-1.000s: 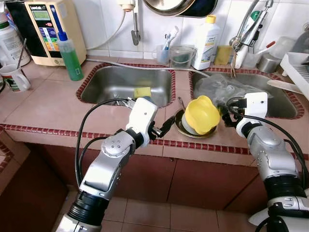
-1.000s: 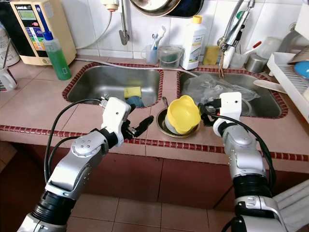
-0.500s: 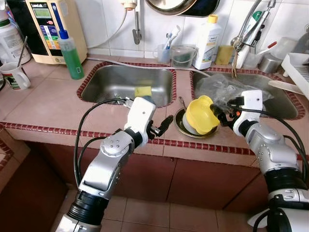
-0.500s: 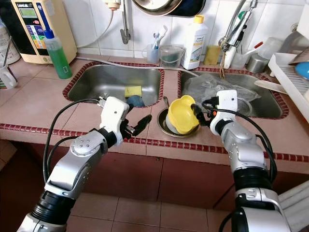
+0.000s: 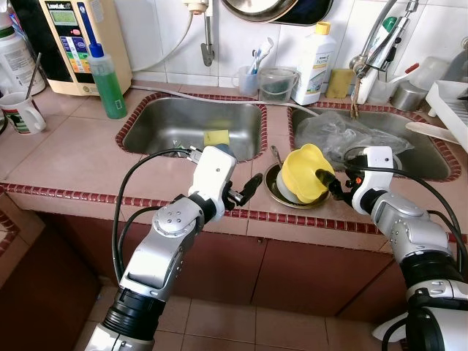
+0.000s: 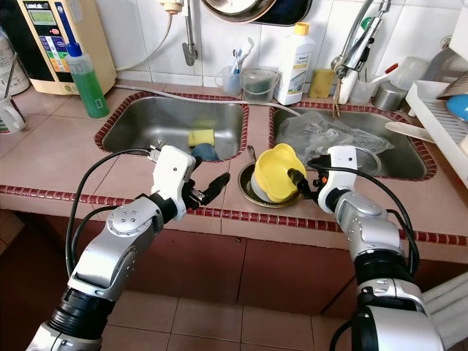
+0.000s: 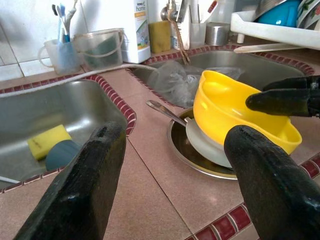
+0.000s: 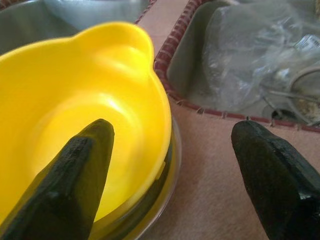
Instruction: Kitchen organization
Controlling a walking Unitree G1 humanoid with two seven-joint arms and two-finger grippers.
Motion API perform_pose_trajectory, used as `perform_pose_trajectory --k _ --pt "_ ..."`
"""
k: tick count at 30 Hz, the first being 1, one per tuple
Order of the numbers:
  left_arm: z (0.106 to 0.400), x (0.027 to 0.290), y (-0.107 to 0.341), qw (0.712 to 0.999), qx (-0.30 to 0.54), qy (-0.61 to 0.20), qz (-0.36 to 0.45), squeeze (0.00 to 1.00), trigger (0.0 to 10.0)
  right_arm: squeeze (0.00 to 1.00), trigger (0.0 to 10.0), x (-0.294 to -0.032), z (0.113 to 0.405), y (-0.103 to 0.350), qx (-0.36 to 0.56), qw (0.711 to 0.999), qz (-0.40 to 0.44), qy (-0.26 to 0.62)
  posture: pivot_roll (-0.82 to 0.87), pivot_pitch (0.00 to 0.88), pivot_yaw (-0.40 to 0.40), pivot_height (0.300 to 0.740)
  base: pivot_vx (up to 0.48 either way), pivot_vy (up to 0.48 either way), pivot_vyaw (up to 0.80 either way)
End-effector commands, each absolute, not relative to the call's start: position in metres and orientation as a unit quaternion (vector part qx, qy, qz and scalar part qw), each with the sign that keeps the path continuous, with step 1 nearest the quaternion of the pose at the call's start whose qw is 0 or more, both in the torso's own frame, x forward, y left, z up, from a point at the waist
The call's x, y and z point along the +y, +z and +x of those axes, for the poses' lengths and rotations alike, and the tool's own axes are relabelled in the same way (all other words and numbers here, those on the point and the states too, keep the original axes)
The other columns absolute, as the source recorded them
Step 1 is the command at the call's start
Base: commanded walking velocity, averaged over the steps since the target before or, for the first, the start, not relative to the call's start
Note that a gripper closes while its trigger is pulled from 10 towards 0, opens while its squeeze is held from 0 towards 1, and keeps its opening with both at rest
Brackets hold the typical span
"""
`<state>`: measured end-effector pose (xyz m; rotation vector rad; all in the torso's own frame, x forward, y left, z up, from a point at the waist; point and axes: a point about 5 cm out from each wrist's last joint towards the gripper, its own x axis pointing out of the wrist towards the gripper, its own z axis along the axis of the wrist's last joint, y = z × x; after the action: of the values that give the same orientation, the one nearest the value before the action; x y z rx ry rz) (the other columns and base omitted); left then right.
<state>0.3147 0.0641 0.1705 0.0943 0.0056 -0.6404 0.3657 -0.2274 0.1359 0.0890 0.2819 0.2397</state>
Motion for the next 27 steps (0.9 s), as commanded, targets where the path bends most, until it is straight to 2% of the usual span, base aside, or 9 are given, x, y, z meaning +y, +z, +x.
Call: perform_pose_trajectory --k 1,2,3,27 --pt "0.3148 0.0626 0.1770 0.948 -0.007 -0.313 0.048 0.00 10.0 0.00 4.0 -0.2277 0.3686 0.1405 0.134 0.982 0.045 0.125 -0.06 0.000 -0.021 0.740 0.000 0.000 0.00" --pt "0.3147 0.0624 0.1770 0.948 -0.007 -0.313 0.048 0.00 10.0 0.00 0.7 -0.2276 0.3687 0.1404 0.134 0.982 0.044 0.126 -0.06 0.000 -0.022 0.740 0.000 0.000 0.00" --pt "0.3147 0.0623 0.1770 0.948 -0.007 -0.313 0.048 0.00 10.0 0.00 0.0 -0.2274 0.3688 0.1402 0.134 0.982 0.043 0.125 -0.06 0.000 -0.022 0.740 0.000 0.000 0.00" --pt "0.3146 0.0629 0.1786 0.950 -0.007 -0.308 0.040 0.00 10.0 0.00 0.0 -0.2347 0.3703 0.1419 0.133 0.982 0.054 0.120 -0.06 0.000 -0.028 0.740 0.000 0.000 0.00"
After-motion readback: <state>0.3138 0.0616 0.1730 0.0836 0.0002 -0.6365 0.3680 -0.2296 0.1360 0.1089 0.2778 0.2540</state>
